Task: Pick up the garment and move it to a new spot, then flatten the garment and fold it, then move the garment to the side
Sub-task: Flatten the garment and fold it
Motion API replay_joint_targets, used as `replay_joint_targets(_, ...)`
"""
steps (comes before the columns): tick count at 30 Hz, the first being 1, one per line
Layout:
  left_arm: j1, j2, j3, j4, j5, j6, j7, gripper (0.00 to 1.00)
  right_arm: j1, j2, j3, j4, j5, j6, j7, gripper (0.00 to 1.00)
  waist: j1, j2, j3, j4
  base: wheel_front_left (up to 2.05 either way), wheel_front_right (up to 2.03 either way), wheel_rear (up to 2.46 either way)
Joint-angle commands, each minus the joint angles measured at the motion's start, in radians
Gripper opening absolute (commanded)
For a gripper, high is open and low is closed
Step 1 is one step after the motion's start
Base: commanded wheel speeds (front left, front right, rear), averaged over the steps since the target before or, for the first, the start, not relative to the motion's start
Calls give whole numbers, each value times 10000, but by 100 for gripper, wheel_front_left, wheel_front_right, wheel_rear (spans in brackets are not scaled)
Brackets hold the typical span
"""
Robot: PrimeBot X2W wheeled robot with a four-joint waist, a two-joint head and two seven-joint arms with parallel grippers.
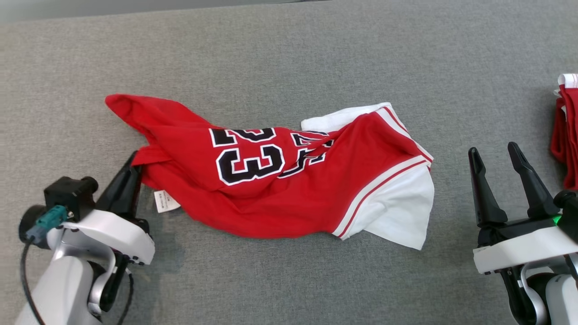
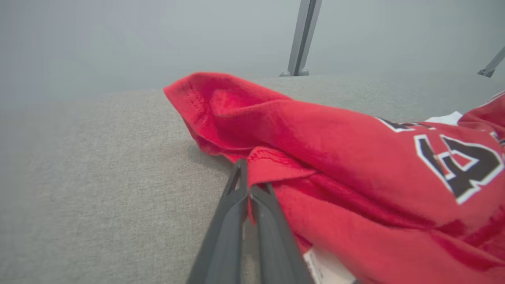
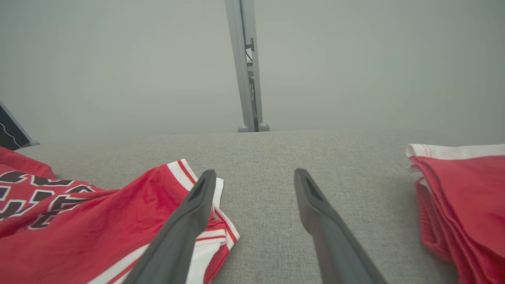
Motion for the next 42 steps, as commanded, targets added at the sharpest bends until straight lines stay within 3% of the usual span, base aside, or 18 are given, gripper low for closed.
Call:
replay_joint_targets(1, 134, 195, 84, -390, 32, 101, 171, 0, 45, -29, -49, -27, 3, 3, -26, 100, 0, 0, -76, 98, 0, 0, 0)
replay_joint_targets(12, 1512, 1356, 712, -4485, -135, 992, 2256, 0, 159, 54, -75, 131, 131, 3, -90, 100, 0, 0, -369, 354, 0, 0, 0)
replay_joint_targets(20, 2389, 1503, 820, -6071, -252, 1464, 3073, 0, 186, 117, -102, 111, 183, 3, -48, 100, 0, 0, -310, 408, 0, 0, 0)
replay_joint_targets(26, 1777, 1097, 443, -5200, -487, 1233, 2888, 0, -18, 100, 5, 75, 179, 3, 13, 100, 0, 0, -113, 292, 0, 0, 0)
replay_joint_targets(42, -1696, 246, 194, 207, -860, -4, 1105, 0, -456, 133, 265, 260, 344, 3, -184, 100, 0, 0, 647, -677, 0, 0, 0)
